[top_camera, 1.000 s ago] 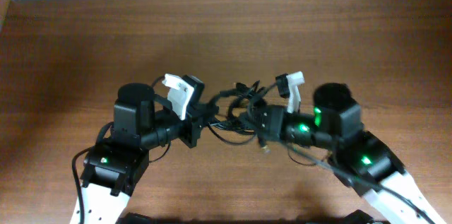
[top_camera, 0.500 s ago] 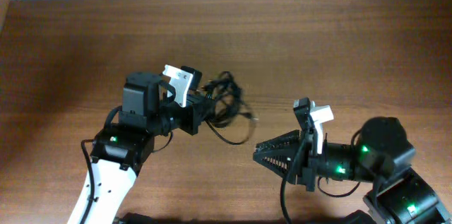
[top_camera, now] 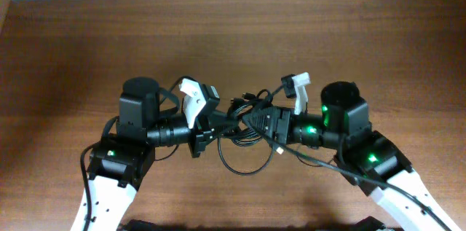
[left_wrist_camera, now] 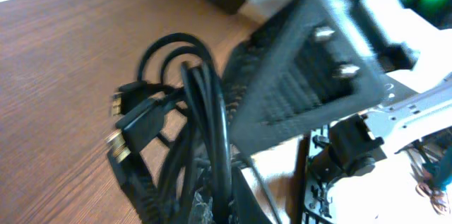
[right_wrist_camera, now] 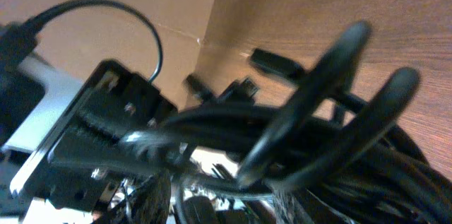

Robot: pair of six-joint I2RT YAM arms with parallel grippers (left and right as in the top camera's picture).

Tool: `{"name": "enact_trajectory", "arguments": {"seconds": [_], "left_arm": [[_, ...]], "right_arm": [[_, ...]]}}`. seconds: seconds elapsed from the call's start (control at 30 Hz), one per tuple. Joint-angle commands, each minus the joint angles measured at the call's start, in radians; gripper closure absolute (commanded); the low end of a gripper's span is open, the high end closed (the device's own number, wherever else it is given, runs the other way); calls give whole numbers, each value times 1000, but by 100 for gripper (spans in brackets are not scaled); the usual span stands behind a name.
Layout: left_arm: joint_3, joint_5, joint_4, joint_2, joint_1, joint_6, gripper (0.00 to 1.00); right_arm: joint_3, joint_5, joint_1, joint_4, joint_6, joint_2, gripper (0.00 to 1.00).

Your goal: Untangle cables

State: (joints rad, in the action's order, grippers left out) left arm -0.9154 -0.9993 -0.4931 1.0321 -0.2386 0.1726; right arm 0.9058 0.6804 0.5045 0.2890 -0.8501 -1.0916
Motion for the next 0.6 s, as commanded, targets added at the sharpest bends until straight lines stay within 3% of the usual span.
{"name": "enact_trajectory", "arguments": {"seconds": [0.0,0.03,0.17,0.2,0.23,0.37,0.57], "left_arm": [[-5,-184,2,-16,1,28,100],[-5,-216,2,-16,1,28,100],[-5,-423,2,-16,1,95,100],[-5,-422,2,-16,1,95,100],[-5,-422,2,-16,1,95,100],[-5,-346,-3,-16,2,94,100],[-5,-67,-69,-16,2,90,100]], "right_arm": [[9,-32,-1,-40,-53,-64,59],[9,-39,-1,-58,-53,-79,67],[9,-116,-2,-97,-53,-86,76],[9,-116,-2,-110,-53,-85,89],[9,-116,-2,-122,-52,-82,96],[9,-77,-2,-126,-44,-42,96],[9,175,-2,-69,137,160,96]]}}
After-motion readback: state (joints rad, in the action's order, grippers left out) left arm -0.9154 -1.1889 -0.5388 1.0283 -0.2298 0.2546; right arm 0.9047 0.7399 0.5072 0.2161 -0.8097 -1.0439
